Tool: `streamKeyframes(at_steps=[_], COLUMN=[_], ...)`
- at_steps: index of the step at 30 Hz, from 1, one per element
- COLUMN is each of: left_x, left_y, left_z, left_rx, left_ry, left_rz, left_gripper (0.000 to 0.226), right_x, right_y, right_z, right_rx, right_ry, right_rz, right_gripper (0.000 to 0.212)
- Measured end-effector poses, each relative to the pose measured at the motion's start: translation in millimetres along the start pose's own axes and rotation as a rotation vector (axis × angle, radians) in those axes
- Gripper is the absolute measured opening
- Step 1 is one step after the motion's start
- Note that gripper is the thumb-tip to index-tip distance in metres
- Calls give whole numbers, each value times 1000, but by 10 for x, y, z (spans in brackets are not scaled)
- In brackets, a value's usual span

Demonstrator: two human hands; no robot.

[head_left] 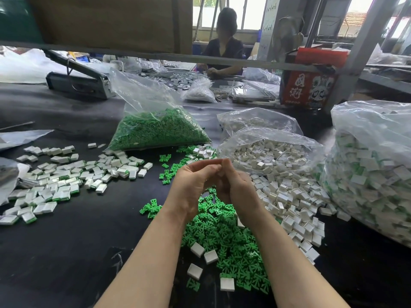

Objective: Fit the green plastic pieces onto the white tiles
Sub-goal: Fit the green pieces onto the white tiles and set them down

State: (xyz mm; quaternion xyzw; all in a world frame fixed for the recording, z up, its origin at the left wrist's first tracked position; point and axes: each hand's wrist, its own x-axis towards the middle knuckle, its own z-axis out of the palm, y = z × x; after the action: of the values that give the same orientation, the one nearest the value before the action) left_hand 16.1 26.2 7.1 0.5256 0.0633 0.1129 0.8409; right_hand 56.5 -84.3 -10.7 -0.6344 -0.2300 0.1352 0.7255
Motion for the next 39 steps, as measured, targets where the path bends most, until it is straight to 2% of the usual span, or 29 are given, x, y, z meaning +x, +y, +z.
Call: streamKeyframes(at_steps=[4, 8, 15, 19, 24, 28, 31, 33, 36, 39], left_x=[10, 6, -6, 4, 118, 161, 184, 198, 205, 203], left_y=[-15, -17, 13, 82, 188, 277, 289, 286, 292, 294], left_z=[-22, -41, -30, -138, -663, -1009, -1151, -1176, -1183, -1220], left_rx=[118, 109, 142, 176, 220, -22, -201, -238, -239, -227], left_ry=[-50, -70, -57, 25, 480, 711, 762, 784, 800, 801], left_rz=[98, 130, 171, 120, -47, -67, -85, -57, 24, 83], left_gripper=[15, 31, 36, 32, 12, 23, 21, 12, 27, 31], right_x=[2, 21, 22, 15, 7, 31, 48, 50, 66, 69], right_y=[-22, -36, -68, -81, -107, -92, -55, -28, 32, 44], right_z=[0, -49, -59, -73, -122, -143, -200, -252, -322, -355], right_rx=[184, 280, 350, 158, -25, -175, -336, -492, -818, -1161], right_ry=[-51, -112, -135, -59, 149, 235, 271, 275, 250, 271], right_rz=[107, 184, 224, 202, 154, 113, 87, 79, 115, 148], right_gripper=[58, 58, 53, 54, 50, 51, 53, 50, 34, 18])
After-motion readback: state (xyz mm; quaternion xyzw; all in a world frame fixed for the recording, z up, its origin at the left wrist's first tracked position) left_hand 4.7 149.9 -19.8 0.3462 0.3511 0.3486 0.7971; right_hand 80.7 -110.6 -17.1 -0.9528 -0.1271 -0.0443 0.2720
